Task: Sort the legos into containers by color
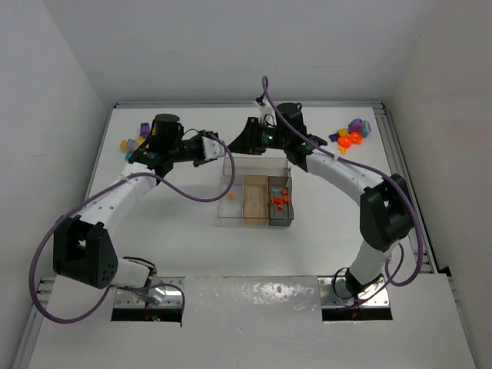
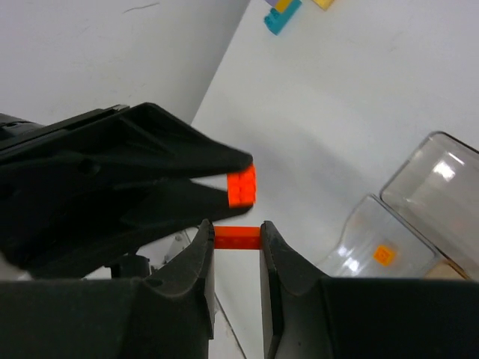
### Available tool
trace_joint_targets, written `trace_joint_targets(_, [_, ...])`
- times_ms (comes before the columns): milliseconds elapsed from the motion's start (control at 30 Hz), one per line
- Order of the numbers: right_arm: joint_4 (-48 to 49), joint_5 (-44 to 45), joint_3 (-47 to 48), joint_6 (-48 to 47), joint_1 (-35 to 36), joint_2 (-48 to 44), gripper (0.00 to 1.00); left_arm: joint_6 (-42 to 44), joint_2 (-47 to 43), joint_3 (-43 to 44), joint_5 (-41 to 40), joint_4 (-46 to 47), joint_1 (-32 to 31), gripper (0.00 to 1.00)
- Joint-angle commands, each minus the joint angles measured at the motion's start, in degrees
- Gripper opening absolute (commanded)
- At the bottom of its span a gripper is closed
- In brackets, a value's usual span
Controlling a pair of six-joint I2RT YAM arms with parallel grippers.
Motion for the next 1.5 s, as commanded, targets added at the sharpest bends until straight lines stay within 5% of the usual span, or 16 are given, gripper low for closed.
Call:
trace_joint_targets(0, [-1.1, -1.8, -1.4, 0.7, -3.0, -4.4, 0.00, 5.1, 1.2, -2.6, -5.5, -2.6, 0.8, 0.00])
trace_joint_targets(267, [-2.6, -1.0, -3.7, -0.4, -4.4, -6.2, 0.00, 0.9, 2.7, -3.1, -9.0, -1.0, 0.9, 0.00])
trace_joint_targets(367, [-11.7, 2.0, -2.5, -6.3, -4.4, -7.5, 0.00, -1.2, 2.8, -2.3, -9.5, -0.2, 0.9, 0.00])
trace_joint_targets(633, [-41.0, 33.7, -6.0, -30.5, -3.2, -13.3, 0.00, -16.7, 1.4, -0.9, -11.1, 6.1, 1.0, 0.00])
trace_joint_targets(933, [-35.1, 29.7, -13.3, -30.5, -2.4, -13.2, 0.00, -20.1, 1.6, -0.4, -8.4, 7.8, 0.9, 0.00])
trace_joint_targets(1000, [-35.1, 29.7, -13.4, -30.4, -2.3, -12.3, 0.05, -20.2, 1.6, 0.0, -8.4, 7.6, 0.9, 0.00])
trace_joint_targets(1200, [-35.4, 28.6, -13.0, -30.7, -2.3, -12.2, 0.53, -20.6, 1.6, 0.0, -8.2, 7.7, 0.9, 0.00])
trace_joint_targets(1467, [-36.1, 30.1, -9.8, -29.3, -2.3, -13.7, 0.63, -21.1, 2.0, 0.1, -7.8, 7.7, 0.5, 0.00])
